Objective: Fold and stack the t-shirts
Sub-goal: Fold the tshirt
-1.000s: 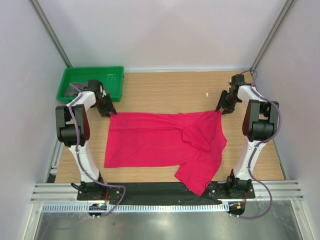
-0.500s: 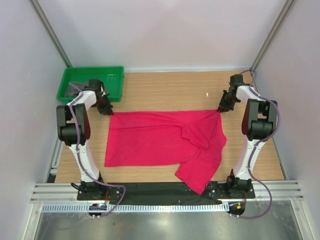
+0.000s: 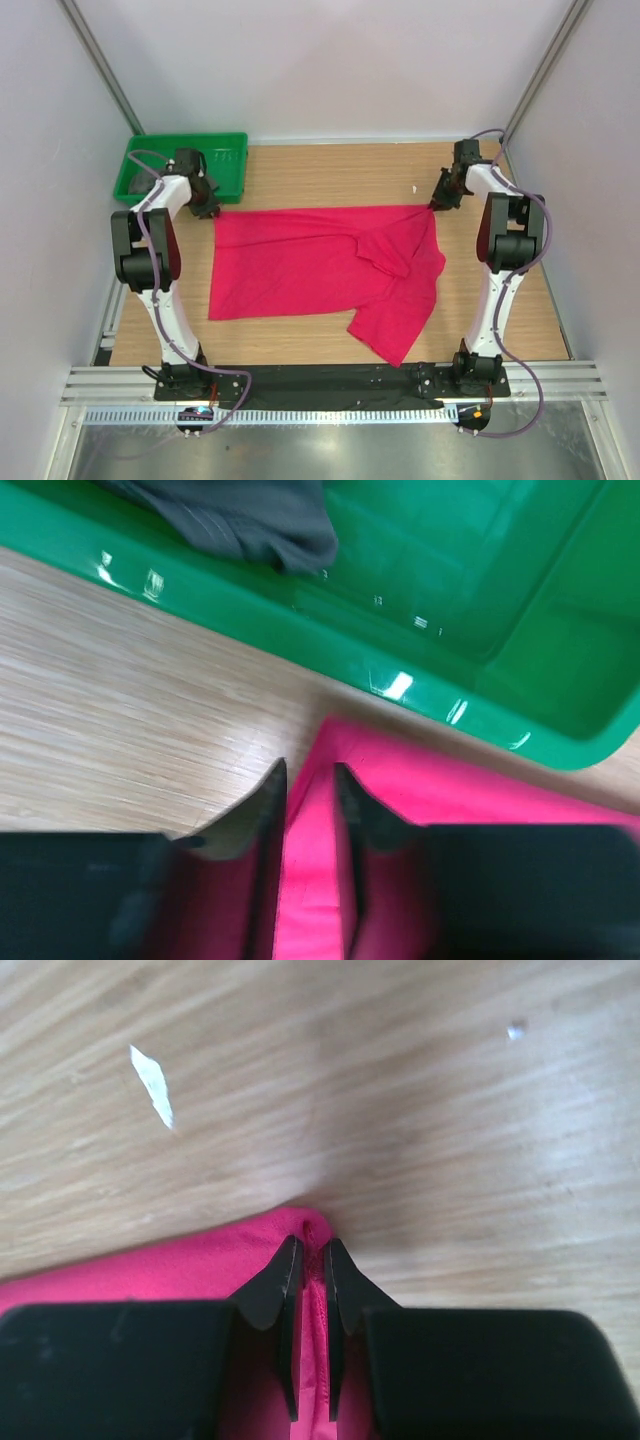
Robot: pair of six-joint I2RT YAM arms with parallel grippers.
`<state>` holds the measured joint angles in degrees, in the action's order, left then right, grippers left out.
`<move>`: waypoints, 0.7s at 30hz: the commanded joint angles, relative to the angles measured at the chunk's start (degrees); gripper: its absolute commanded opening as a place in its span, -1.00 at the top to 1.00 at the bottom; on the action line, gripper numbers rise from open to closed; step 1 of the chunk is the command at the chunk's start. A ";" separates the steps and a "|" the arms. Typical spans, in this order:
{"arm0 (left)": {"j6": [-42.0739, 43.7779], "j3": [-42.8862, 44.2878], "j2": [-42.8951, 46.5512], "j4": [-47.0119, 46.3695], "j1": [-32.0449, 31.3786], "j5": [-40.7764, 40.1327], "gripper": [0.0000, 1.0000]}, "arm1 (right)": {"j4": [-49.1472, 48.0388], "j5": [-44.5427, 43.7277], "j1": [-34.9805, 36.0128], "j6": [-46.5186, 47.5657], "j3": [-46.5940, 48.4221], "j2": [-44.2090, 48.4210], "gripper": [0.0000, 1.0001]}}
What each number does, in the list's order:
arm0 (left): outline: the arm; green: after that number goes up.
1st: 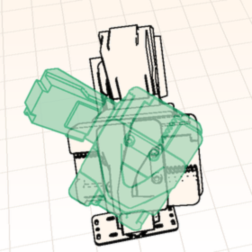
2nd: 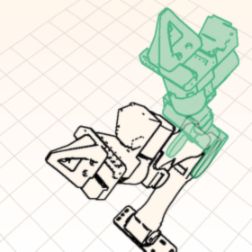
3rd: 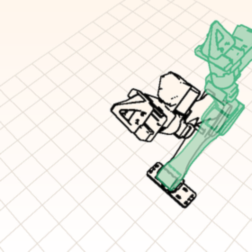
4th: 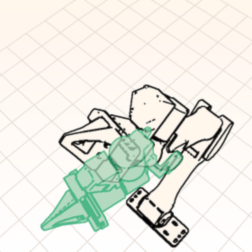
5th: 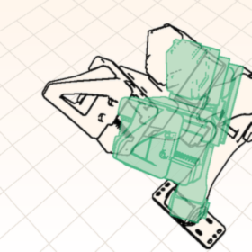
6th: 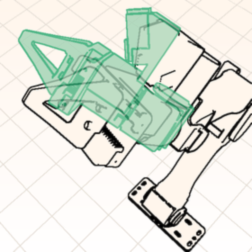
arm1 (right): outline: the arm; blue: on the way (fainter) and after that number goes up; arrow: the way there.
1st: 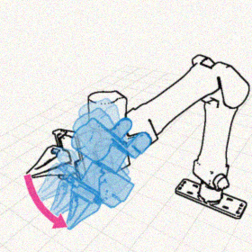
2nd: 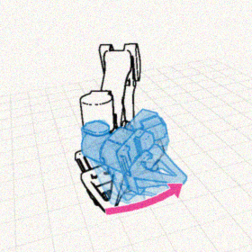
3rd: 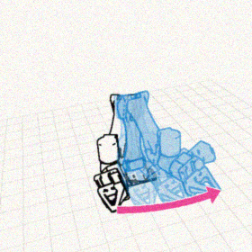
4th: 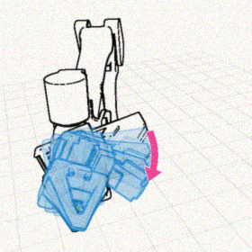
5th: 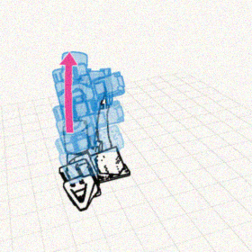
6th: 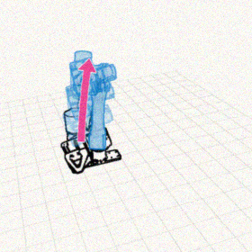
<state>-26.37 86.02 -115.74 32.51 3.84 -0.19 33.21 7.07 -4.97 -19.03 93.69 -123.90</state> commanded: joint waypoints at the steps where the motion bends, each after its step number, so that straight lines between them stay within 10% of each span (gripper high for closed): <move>1: -0.08 3.98 1.22 -0.70 0.30 -5.08 0.42 | -0.26 -1.53 0.66 -0.05 5.44 -2.22 0.85; 6: -0.35 3.73 6.57 3.25 -0.49 -7.72 -0.04 | 12.01 -14.44 2.25 -1.09 15.72 -2.85 0.10; 10: -2.72 -2.59 16.23 7.38 -1.02 -10.54 -0.37 | 15.74 -18.40 2.25 -3.82 13.64 3.12 -0.08; 21: -15.89 -38.00 48.84 11.52 -2.08 -0.17 -0.08 | 10.82 -2.41 7.93 -13.75 -28.28 41.49 -0.05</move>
<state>-37.08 54.65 -69.76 41.17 2.55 -2.92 45.39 -0.62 -2.02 -27.68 72.86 -92.03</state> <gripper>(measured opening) 0.562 0.551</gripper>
